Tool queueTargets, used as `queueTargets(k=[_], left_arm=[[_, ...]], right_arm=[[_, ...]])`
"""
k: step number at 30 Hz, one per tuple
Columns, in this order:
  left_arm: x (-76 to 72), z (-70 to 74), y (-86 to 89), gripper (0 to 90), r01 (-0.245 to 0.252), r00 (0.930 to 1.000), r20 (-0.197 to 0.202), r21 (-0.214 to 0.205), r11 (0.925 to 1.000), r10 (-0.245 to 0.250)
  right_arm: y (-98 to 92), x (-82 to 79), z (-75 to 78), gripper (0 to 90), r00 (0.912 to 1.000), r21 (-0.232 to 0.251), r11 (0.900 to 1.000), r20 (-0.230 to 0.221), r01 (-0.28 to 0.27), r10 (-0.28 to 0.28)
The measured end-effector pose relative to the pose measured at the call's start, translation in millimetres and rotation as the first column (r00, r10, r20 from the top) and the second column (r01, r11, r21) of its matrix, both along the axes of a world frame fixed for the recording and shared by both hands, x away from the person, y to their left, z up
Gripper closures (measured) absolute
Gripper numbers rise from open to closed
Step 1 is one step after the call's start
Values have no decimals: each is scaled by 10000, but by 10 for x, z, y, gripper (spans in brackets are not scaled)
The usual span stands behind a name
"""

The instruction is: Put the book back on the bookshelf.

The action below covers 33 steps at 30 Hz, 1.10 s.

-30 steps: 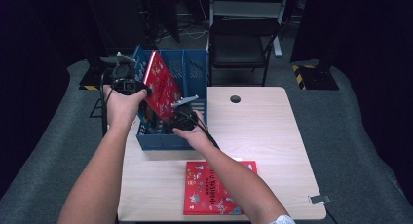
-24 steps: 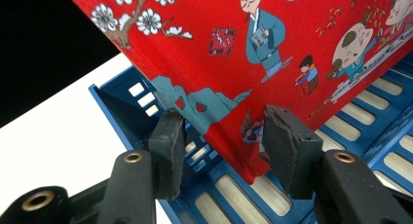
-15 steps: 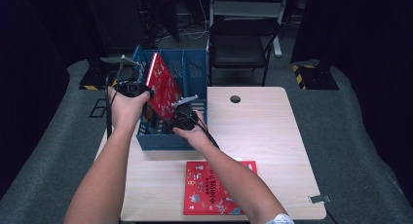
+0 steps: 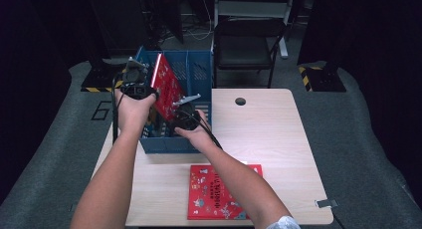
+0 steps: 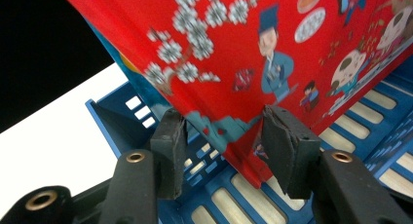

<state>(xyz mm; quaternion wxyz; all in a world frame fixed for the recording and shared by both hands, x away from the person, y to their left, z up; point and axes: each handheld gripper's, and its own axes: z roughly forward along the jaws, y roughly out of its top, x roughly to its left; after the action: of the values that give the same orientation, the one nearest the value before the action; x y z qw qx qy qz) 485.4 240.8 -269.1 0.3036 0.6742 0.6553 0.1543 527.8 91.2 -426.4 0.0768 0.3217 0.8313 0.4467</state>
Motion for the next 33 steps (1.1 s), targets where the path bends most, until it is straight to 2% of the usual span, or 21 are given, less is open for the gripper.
queueTargets(k=[8, 12, 17, 20, 29, 33], left_arm=[[36, -48, -62, 795, -13, 10000, -20, 286, 9996, 14], [44, -76, -75, 795, -115, 9999, 33, 174, 9998, 115], [61, -140, -62, 795, -185, 9998, 16, 105, 9998, 184], [66, -152, -76, 795, -143, 9999, 39, 296, 9995, 142], [65, -173, -92, 794, -139, 9997, 213, 478, 9988, 129], [61, -191, -93, 795, -187, 9993, 326, 432, 9989, 173]], right_arm=[[17, -12, 44, 536, 9999, -46, 10000, 107, 68, -67], [13, 9, 42, 539, 9996, -29, 10000, 253, 81, -80], [23, 13, 46, 540, 9999, -146, 9999, 135, 92, -90], [47, 17, 41, 541, 9998, -198, 9998, 168, 50, -46], [82, 29, 87, 541, 9996, -239, 9997, 286, 22, -15], [85, 26, 94, 541, 9995, -146, 9998, 313, 99, -94]])
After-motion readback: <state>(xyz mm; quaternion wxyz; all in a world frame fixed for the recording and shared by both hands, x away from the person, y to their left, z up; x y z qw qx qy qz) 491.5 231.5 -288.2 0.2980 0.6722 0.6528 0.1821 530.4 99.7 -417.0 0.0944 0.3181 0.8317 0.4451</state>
